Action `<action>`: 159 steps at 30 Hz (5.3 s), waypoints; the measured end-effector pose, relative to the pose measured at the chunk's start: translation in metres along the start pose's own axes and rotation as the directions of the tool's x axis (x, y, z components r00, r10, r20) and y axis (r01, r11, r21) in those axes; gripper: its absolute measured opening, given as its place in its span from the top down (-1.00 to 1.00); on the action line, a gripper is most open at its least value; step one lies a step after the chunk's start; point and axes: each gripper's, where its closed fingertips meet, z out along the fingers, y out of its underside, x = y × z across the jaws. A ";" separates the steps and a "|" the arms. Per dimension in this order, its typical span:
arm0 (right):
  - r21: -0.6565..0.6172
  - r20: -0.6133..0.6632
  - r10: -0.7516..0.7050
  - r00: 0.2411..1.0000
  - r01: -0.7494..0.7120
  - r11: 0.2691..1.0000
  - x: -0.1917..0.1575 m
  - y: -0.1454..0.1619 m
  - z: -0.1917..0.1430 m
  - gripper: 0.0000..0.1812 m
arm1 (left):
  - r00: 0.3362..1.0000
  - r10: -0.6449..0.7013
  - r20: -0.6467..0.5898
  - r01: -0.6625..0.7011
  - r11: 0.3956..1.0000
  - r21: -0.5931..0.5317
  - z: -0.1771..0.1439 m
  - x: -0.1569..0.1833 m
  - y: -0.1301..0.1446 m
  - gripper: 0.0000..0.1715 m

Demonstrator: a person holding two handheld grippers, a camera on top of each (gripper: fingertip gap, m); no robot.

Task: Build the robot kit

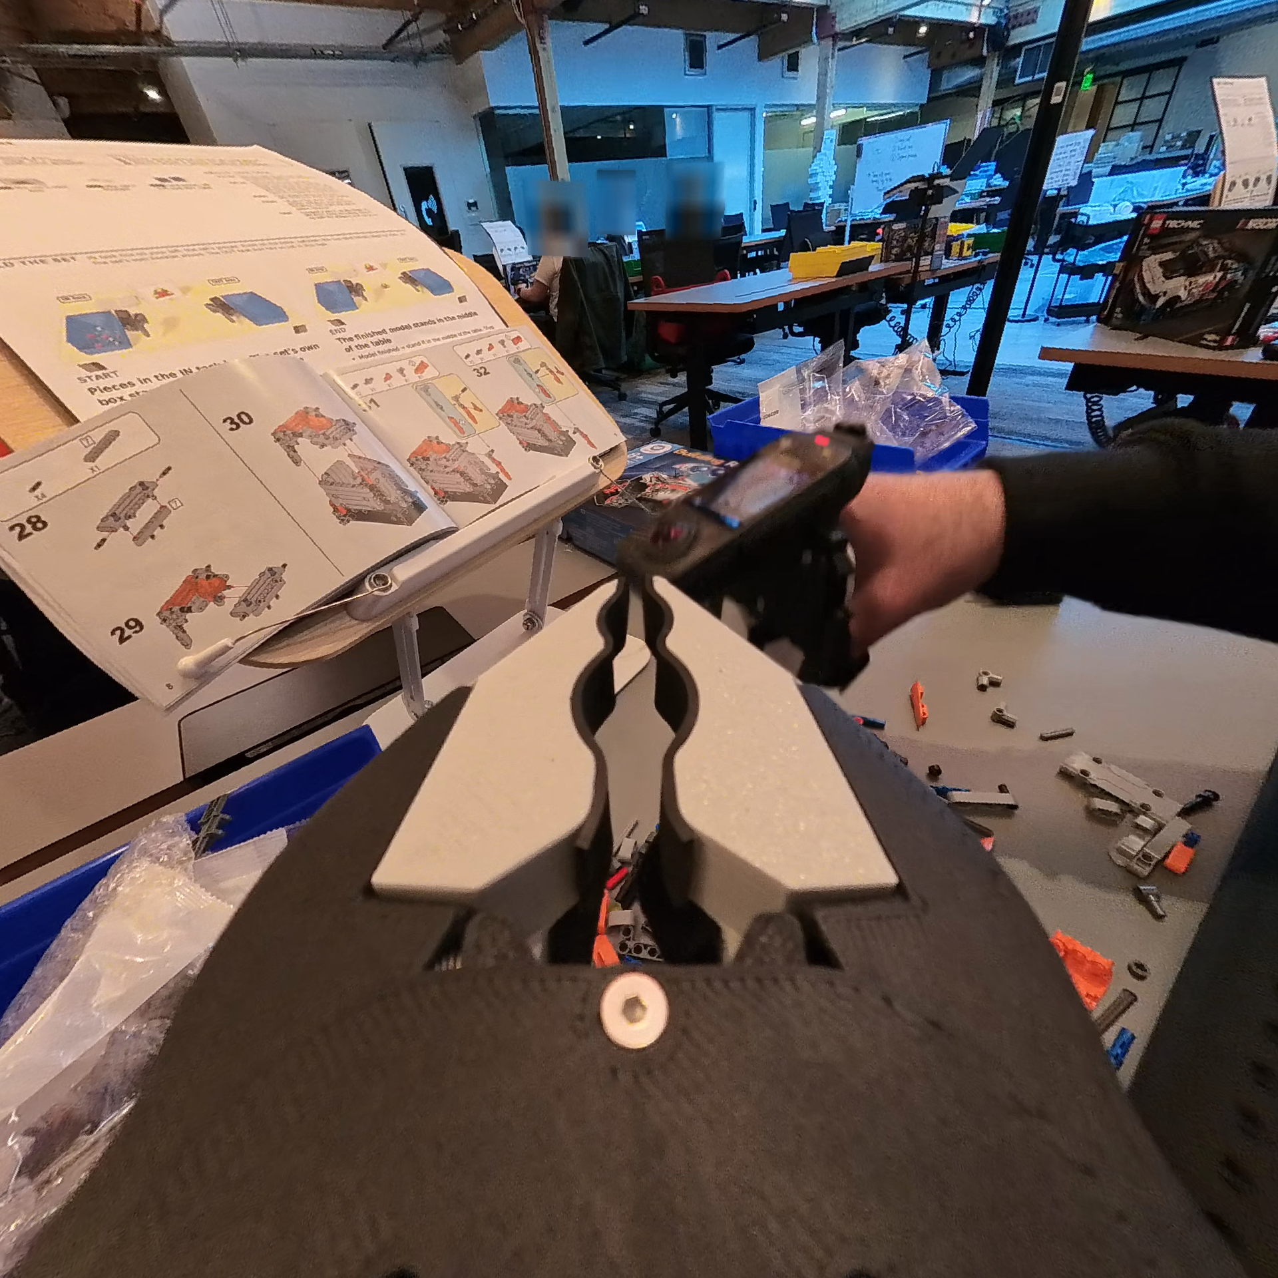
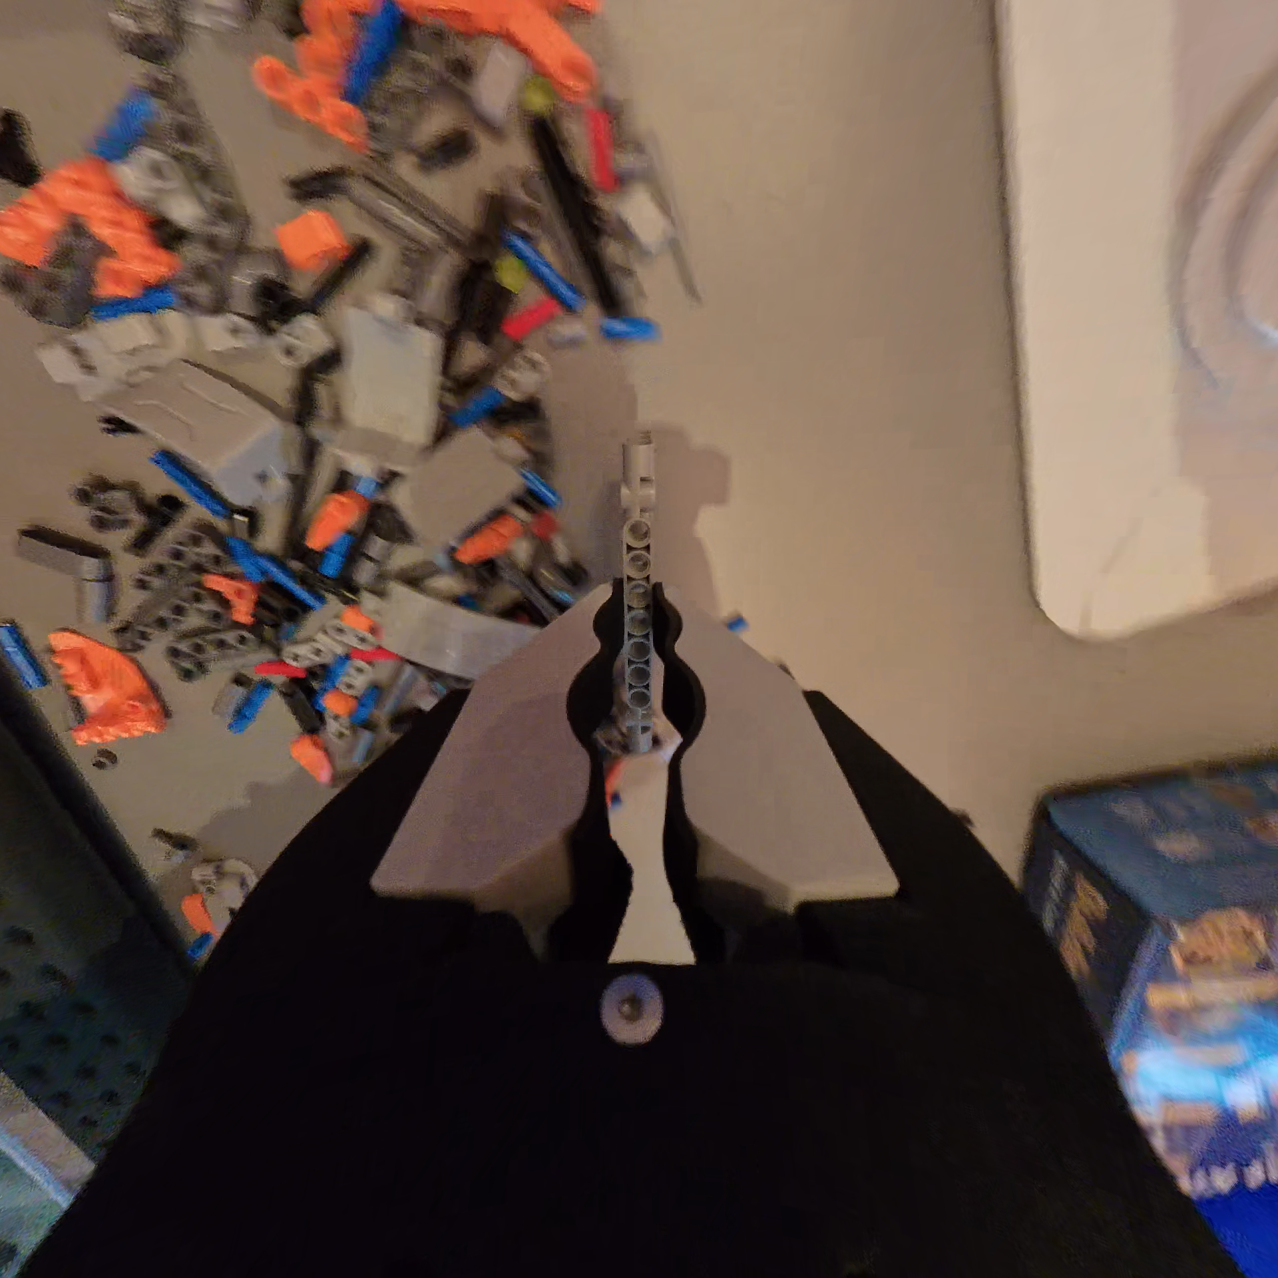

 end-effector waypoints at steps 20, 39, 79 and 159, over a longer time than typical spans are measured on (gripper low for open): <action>-0.153 -0.023 0.100 0.995 -0.103 0.983 0.021 0.066 0.019 0.95 | 1.000 0.007 -0.025 -0.008 1.000 -0.016 0.005 0.007 0.004 0.99; -0.157 -0.360 0.281 0.890 -0.355 0.922 0.158 0.139 0.014 0.94 | 1.000 0.006 -0.031 -0.006 0.999 -0.031 0.009 0.007 0.008 0.99; 0.061 -0.077 -0.359 0.930 0.364 0.929 0.014 -0.127 0.052 0.95 | 0.966 -0.022 0.257 0.012 0.999 0.039 -0.038 -0.062 0.000 0.98; -0.132 -0.268 0.652 0.710 -0.697 0.705 -0.025 0.259 -0.012 0.95 | 0.992 -0.053 0.119 0.047 0.997 0.054 -0.025 -0.033 0.004 0.98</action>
